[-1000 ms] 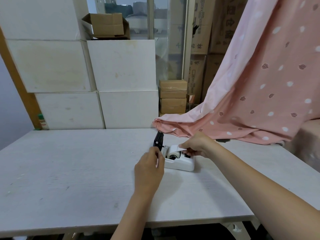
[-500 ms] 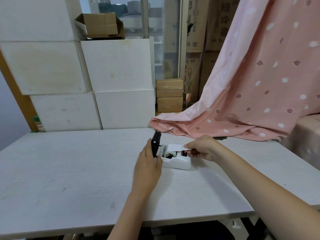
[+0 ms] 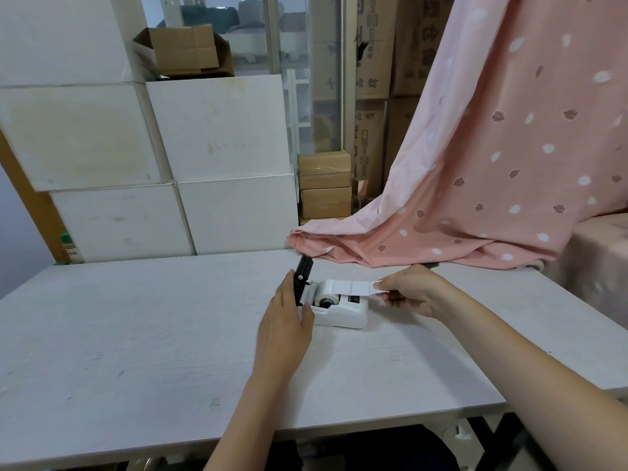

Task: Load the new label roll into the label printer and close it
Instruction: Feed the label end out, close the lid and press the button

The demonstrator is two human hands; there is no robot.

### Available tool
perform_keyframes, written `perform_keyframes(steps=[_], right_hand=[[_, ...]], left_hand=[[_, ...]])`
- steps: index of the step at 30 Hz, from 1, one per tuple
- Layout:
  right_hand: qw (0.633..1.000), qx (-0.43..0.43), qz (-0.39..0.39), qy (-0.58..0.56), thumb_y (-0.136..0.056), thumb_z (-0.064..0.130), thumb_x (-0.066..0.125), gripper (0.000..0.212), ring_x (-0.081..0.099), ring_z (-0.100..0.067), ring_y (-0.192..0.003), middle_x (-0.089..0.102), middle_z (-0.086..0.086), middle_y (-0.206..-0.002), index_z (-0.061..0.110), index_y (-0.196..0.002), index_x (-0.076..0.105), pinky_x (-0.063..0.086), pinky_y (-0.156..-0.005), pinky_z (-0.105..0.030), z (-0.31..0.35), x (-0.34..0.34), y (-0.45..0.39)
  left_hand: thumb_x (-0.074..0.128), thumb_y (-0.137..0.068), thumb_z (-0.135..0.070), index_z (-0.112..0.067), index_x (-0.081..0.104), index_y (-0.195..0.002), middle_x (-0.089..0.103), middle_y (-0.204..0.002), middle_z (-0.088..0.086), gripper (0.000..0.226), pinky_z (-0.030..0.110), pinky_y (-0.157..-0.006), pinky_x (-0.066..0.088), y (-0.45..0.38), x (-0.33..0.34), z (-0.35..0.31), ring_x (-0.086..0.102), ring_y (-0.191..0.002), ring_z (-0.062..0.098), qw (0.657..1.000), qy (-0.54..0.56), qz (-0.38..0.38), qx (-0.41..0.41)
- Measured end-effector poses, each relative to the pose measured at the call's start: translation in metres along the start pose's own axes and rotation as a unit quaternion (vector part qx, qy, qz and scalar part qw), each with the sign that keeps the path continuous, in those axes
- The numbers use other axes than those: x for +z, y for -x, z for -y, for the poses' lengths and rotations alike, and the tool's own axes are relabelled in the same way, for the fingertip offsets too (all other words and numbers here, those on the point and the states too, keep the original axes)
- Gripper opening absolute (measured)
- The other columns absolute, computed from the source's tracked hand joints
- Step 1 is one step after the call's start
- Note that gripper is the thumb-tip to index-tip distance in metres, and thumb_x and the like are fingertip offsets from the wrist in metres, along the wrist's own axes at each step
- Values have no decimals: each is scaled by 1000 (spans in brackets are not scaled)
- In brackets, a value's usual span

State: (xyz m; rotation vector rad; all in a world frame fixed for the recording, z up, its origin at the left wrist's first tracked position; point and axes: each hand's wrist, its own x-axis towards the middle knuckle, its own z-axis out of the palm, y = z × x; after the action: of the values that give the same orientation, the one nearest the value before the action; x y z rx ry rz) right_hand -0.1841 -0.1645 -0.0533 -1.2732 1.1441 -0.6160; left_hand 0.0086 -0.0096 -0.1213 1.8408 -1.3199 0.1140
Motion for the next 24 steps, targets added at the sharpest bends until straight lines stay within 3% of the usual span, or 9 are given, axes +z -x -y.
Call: perform_keyframes(steps=[6,10,15,20,24], right_hand=[[1000,5,-5,3,-90,-10,73,27,58,-22,-63,66,-20,-85,-19,-115,71,54,-64,-30,-7,-2,2],[1000,16,1,-22,-91,-12,71,24,57,-22,-62,64,-18,-79,-20,-113,70,54,-62,-30,-11,0,3],[999,24,0,-47,-91,-14,69,12,56,-23,-63,63,-21,-84,-17,-103,69,52,-62,-32,-12,7,10],[999,15,-11,-41,-92,-14,68,28,55,-23,-61,61,-20,-79,-25,-118,64,51,-61,-32,-14,9,11],[999,11,-8,-52,-93,-12,69,32,56,-23,-60,61,-24,-89,-25,-121,63,53,-59,-31,-14,6,11]], left_hand=[[54,-100,-24,-23,21,-159,38,-160,-8,68,24,-94,43,0,1,-2,48,-138,17,1000,14,14,17],[55,-99,-32,-28,19,-159,31,-163,-11,70,31,-107,48,0,2,-1,39,-145,12,998,19,37,57],[57,-99,-33,-28,20,-161,23,-166,-15,72,15,-109,27,2,3,-1,26,-150,6,992,-16,61,106],[59,-97,-34,-30,33,-157,26,-165,-14,65,26,-92,55,1,7,1,31,-147,9,985,-54,77,147],[56,-95,-40,-36,40,-152,32,-163,-14,59,34,-90,59,0,10,3,30,-147,15,980,-83,92,157]])
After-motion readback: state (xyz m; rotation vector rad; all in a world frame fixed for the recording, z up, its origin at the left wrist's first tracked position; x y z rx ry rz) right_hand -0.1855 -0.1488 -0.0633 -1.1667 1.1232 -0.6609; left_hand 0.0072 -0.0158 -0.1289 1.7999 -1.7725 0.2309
